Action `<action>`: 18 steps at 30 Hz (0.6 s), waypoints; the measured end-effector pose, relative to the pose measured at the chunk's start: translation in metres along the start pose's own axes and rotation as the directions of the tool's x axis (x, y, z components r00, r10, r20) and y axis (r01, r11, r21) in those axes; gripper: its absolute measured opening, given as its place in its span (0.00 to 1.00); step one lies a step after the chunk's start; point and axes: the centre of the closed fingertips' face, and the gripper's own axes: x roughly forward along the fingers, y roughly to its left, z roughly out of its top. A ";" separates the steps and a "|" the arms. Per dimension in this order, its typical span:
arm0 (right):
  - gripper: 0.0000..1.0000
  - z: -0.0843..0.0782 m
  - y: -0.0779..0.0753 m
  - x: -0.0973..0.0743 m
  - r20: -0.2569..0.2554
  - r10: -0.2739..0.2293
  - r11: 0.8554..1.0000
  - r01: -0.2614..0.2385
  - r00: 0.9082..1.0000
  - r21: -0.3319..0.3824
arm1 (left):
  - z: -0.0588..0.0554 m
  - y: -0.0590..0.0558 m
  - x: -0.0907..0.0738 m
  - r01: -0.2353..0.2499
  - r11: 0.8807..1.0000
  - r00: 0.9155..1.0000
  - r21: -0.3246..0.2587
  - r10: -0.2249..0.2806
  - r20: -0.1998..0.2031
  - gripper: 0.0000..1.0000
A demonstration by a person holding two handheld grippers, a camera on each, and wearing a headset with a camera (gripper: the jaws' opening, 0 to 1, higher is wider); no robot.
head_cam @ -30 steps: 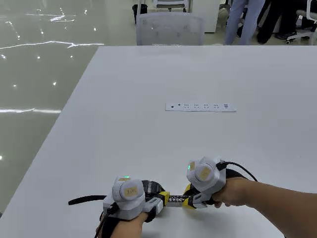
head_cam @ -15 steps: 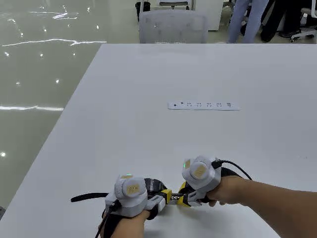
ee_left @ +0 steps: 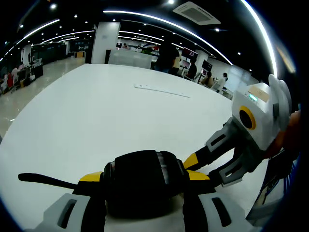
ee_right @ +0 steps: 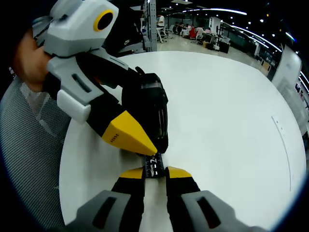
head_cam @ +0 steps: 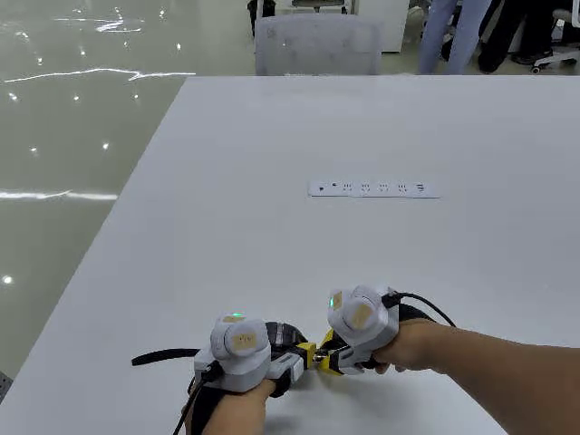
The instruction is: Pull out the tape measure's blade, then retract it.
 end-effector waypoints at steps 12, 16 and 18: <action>0.13 0.008 0.001 0.005 0.002 -0.008 1.000 0.008 1.000 0.006 | 0.000 0.001 0.000 0.007 1.000 1.000 -0.006 -0.007 -0.019 0.61; 0.13 0.016 0.002 0.010 0.004 -0.004 1.000 0.004 1.000 -0.016 | 0.000 0.001 0.000 0.007 1.000 1.000 -0.009 -0.008 -0.018 0.61; 0.13 0.017 0.003 0.010 -0.019 0.000 0.999 -0.001 1.000 -0.046 | 0.000 0.002 0.000 0.008 1.000 1.000 -0.008 -0.008 -0.019 0.61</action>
